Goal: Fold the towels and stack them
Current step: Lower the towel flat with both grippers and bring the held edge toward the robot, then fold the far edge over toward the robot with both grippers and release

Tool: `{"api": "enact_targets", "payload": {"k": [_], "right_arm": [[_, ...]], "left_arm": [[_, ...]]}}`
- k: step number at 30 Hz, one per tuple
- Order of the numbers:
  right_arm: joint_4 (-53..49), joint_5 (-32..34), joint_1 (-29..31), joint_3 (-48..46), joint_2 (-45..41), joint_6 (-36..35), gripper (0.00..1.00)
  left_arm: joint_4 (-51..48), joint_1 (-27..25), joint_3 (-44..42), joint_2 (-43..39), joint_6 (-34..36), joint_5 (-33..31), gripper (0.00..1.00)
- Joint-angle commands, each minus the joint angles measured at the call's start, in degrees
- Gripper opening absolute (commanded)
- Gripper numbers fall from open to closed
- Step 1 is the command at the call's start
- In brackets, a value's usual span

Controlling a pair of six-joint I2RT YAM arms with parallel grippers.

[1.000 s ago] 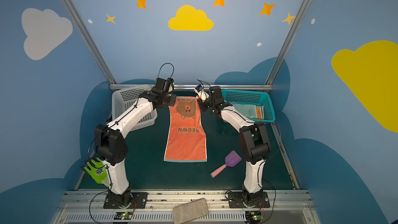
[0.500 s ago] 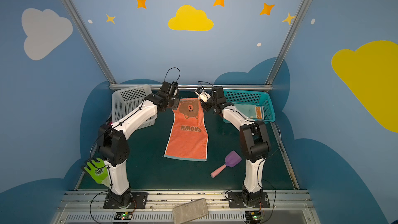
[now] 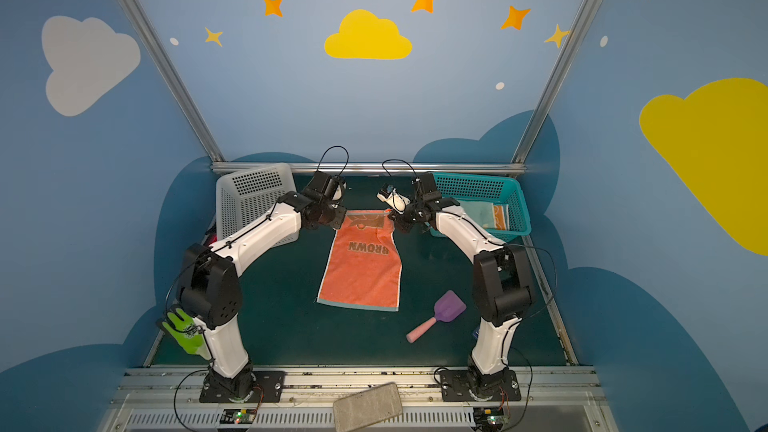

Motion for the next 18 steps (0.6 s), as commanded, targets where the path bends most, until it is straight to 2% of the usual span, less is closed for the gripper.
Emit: {"api": "enact_targets", "payload": {"k": [1,9,18], "right_arm": [[-11.2,6.3,-1.2,-1.6,-3.7,9.0,0.0],[-9.0,3.7,2.8,-14.5,-9.2,21.8,0.0],[-8.5,3.7,6.8,-23.8,-15.7,26.8,0.0]], "left_arm": [[-5.3,2.5,-3.0,-2.5,-3.1,-7.6,0.04],[-8.3,0.5,-9.9,-5.8,-5.2,-7.5,0.04],[-8.8,-1.7,-18.7,-11.8,-8.9,-5.7,0.04]]}}
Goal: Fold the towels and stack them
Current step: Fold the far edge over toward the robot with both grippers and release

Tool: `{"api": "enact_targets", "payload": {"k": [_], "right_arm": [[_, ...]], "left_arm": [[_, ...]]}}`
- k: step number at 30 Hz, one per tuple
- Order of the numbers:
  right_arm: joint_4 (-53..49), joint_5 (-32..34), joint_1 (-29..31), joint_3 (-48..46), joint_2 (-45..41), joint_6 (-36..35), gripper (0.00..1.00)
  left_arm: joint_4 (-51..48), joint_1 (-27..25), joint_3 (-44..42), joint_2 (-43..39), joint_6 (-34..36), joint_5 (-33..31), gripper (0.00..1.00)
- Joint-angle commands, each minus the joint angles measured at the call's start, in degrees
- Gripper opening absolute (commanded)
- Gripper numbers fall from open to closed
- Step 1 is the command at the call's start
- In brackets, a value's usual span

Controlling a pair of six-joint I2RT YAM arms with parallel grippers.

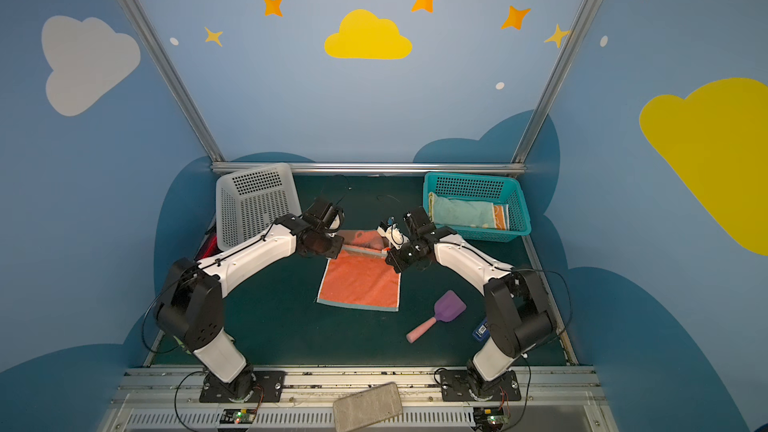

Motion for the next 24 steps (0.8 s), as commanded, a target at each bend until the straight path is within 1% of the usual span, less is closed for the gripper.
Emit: {"api": "enact_targets", "payload": {"k": [1,6,9,10,14,17,22,24], "right_arm": [[-6.3,4.4,-0.3,-3.0,-3.6,4.0,0.0],[-6.4,4.5,1.8,-6.2,-5.9,6.2,0.0],[-6.1,4.0,2.8,-7.8,-6.4,7.0,0.0],[-5.4,4.9,3.5,-8.3,-6.6,7.4,0.0],[-3.5,2.5,5.0,-9.0,-6.2,8.7,0.0],[-2.7,2.4,6.0,-9.6,-4.9,10.3,0.0],[-3.2,4.4,8.1,-11.1,-3.7,13.3,0.0],[-2.2,5.7,8.8,-12.5,-3.8,14.4,0.0]], "left_arm": [[-5.9,2.0,-3.0,-3.2,-2.9,-9.7,0.04],[-6.3,1.1,-6.9,-6.7,-4.9,-9.4,0.04],[-6.0,0.7,-8.9,-7.9,-5.8,-8.0,0.04],[-5.9,0.5,-9.5,-7.9,-6.1,-7.5,0.04],[-4.4,-0.7,-12.3,-7.4,-7.6,-6.9,0.04],[-3.5,-1.5,-13.8,-6.2,-8.6,-6.8,0.04],[-2.9,-2.6,-14.9,-4.6,-9.2,-7.7,0.04],[-2.5,-3.1,-15.2,-4.3,-9.4,-8.9,0.04]]}}
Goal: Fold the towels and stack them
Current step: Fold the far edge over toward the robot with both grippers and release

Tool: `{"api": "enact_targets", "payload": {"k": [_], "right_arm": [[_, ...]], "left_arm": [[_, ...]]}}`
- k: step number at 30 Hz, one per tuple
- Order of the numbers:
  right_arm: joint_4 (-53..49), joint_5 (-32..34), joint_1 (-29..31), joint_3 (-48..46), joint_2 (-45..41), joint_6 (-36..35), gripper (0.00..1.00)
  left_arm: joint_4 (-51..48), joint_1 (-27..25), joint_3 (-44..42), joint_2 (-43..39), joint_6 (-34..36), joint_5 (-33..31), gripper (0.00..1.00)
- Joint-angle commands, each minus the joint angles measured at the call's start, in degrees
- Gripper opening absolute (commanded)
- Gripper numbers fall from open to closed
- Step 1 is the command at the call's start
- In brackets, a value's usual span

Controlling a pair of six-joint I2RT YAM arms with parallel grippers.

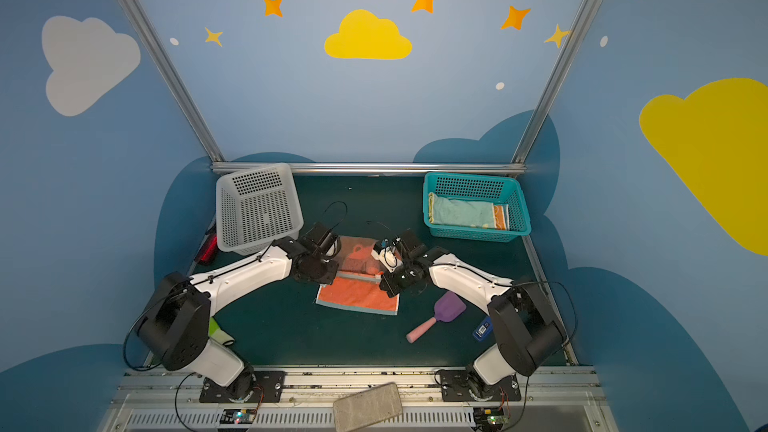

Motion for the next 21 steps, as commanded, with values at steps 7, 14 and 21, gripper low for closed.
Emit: {"api": "enact_targets", "payload": {"k": [7,14,21], "right_arm": [[-2.3,4.5,4.0,-5.2,2.1,4.3,0.23],[-3.8,4.9,7.0,-3.6,3.6,4.3,0.34],[0.6,8.3,6.9,-5.8,-5.6,7.6,0.45]], "left_arm": [[-4.0,-0.1,-1.9,0.3,-2.1,-12.1,0.04],[-4.2,-0.2,-2.2,-2.9,-2.4,-7.5,0.23],[-1.2,-3.2,-2.4,-7.8,-2.9,0.0,0.48]]}}
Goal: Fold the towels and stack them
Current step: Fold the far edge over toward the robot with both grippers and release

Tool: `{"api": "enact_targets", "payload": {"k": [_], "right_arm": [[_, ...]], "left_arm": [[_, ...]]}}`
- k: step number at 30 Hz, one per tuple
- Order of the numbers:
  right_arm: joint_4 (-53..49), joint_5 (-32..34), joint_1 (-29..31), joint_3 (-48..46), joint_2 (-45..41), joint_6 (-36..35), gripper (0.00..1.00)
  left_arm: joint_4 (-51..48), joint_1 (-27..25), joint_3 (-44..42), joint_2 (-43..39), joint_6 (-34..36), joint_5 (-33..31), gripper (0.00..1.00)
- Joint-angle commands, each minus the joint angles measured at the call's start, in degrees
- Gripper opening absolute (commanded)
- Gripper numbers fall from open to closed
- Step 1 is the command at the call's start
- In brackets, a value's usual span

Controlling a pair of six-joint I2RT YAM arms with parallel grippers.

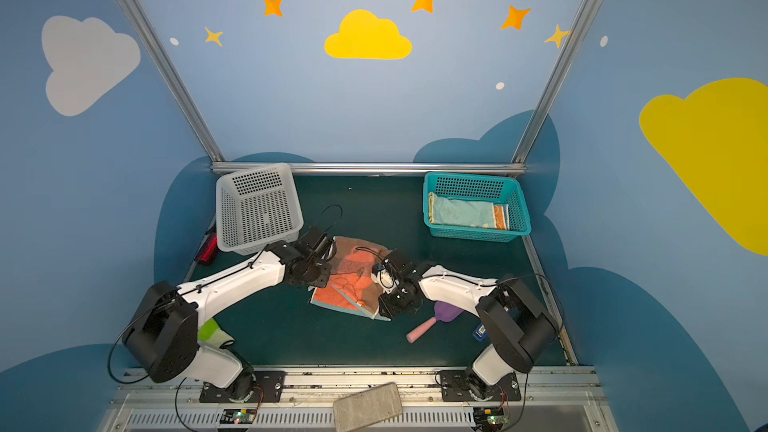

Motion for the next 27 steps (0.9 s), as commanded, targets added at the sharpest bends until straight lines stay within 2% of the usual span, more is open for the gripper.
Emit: {"api": "enact_targets", "payload": {"k": [1,3,4,5,12,18,24,26,27], "right_arm": [[4.8,2.5,0.0,-1.7,-6.9,2.9,0.47],[8.8,3.0,-0.3,-2.5,-8.8,3.9,0.5],[10.1,3.7,-0.3,-2.2,-8.9,4.5,0.5],[11.4,3.7,-0.5,-1.8,-8.5,4.9,0.5],[15.2,7.0,-1.1,2.7,-3.5,8.4,0.51],[14.1,9.6,-2.7,6.4,-0.5,10.6,0.54],[13.7,11.0,-6.0,6.5,0.1,16.1,0.54],[12.0,10.5,-7.5,7.5,0.8,17.2,0.66],[10.6,10.4,-8.4,8.4,1.3,18.0,0.67]], "left_arm": [[1.6,-2.7,0.1,-2.3,-0.8,3.9,0.51],[2.5,-4.4,0.4,-2.9,-1.1,2.5,0.79],[2.9,-5.1,0.6,-3.2,-1.3,1.7,0.96],[3.2,-5.6,0.8,-3.5,-1.6,0.9,1.0],[5.5,-7.0,2.1,-4.9,-4.4,-7.4,1.0],[14.3,-8.2,-3.6,-9.7,-4.7,-14.5,1.0],[19.8,-6.6,-7.1,-11.6,-4.3,-16.7,1.0],[20.5,-5.4,-6.6,-10.7,-2.6,-16.3,1.0],[20.9,-5.0,-6.3,-10.1,-1.6,-16.4,1.0]]}}
